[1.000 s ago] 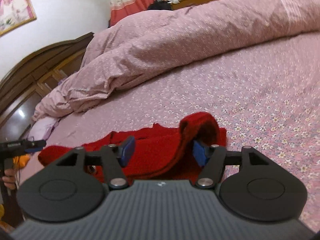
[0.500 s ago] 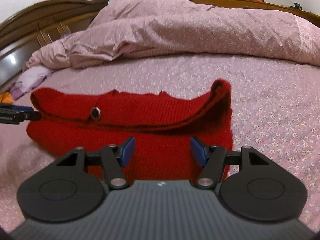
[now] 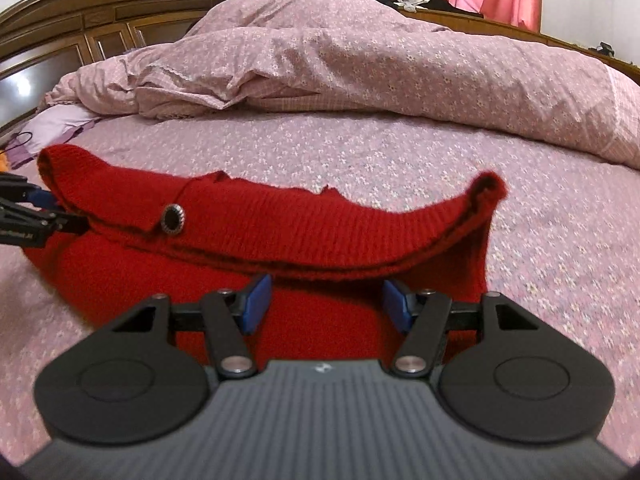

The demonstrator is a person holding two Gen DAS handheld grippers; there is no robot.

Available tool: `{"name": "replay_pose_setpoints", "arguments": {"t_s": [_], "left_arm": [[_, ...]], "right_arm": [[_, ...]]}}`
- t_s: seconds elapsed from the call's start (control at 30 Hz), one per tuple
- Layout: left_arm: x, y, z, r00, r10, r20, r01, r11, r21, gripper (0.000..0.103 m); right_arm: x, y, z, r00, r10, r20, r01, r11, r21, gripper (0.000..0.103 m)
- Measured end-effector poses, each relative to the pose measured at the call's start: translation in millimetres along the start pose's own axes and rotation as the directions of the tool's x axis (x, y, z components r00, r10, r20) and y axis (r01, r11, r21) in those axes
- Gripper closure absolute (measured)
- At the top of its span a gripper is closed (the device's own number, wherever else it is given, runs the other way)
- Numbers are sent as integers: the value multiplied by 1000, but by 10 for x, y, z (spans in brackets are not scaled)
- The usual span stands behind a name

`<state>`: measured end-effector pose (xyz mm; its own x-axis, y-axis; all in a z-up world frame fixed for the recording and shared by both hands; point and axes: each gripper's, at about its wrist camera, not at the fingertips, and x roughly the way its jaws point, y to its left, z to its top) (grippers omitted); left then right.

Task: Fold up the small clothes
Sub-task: 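Lower the hem onto the collar and open both grippers, then press the folded cardigan flat with both open grippers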

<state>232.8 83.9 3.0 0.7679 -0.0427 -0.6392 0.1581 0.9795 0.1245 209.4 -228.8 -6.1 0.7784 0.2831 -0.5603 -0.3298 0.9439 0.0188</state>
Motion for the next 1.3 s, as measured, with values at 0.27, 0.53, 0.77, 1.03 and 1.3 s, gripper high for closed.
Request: {"name": "replay_pose_setpoints", "arguments": {"t_s": [0.27,0.53,0.77,1.03,1.3], "left_arm": [[335,101,320,998,47,34,-44,996,-74,50],[427,129,491,994,93,49,-87,990,-111,49],[358,124,443,996,87,37,-83,992,-96,49],[141,169,276,997,80,9,-78,991,-106,48],[-17,210,-39,994,96,-48,-102,986,-129,48]], "right_arm": [[294,8,162,1000,-7,8,7,1000,13,41],[474,-78,259,1000,-6,5,5,994,107,41],[473,-158,263,1000,-26,12,24,987,159,43],[143,-146,207,997,-79,24,75,989,127,42],[-271,-63,-1,993,-113,26,110,988,104,42]]}}
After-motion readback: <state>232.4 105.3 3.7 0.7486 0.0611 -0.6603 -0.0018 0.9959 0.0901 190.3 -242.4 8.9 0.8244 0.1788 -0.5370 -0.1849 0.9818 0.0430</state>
